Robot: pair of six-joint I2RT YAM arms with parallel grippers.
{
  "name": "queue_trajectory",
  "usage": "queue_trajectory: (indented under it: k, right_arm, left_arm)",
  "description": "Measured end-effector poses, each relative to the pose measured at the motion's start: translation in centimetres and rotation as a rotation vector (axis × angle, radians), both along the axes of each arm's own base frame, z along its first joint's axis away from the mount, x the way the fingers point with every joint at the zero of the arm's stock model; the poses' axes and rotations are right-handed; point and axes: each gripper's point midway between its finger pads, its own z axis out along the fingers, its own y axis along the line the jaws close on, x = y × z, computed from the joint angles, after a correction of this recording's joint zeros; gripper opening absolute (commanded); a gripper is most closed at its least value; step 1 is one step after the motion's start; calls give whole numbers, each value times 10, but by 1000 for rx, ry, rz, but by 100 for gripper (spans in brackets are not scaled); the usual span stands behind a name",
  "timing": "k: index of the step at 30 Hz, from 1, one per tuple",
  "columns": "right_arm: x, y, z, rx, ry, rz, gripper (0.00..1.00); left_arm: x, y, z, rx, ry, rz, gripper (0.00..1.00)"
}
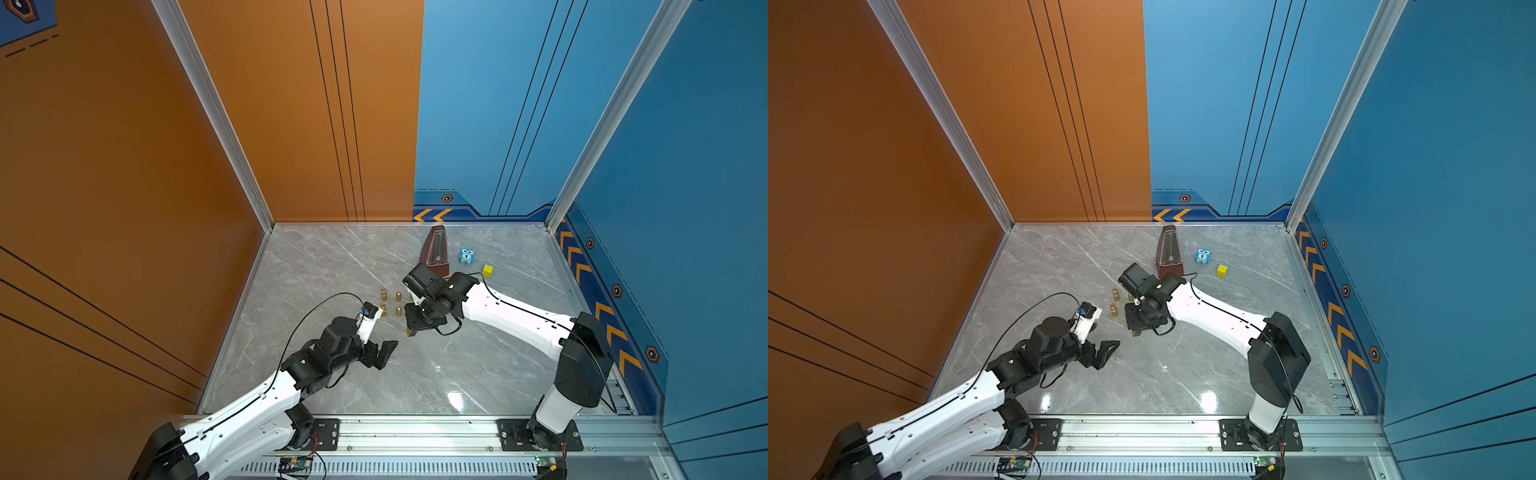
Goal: Open the lipstick cap
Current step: Pick up the lipstick at the center of the board, then open the cover of the lipstick.
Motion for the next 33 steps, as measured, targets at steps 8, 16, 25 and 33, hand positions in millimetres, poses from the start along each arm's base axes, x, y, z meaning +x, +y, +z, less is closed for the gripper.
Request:
queue_trajectory:
  k: [8, 16, 25, 33]
  right_arm:
    - [-16, -2, 24, 142, 86, 48, 20]
    - [-31, 2, 31, 216, 156, 87, 20]
    - [-35, 4, 33, 239, 179, 99, 20]
    - [-38, 4, 36, 253, 178, 126, 23]
  left_arm:
    - [-10, -38, 0, -1, -64, -160, 73]
    - [-1, -57, 15, -39, -124, -196, 52]
    - [-8, -67, 21, -63, -144, -247, 34]
    - [-13, -71, 24, -73, -152, -276, 20]
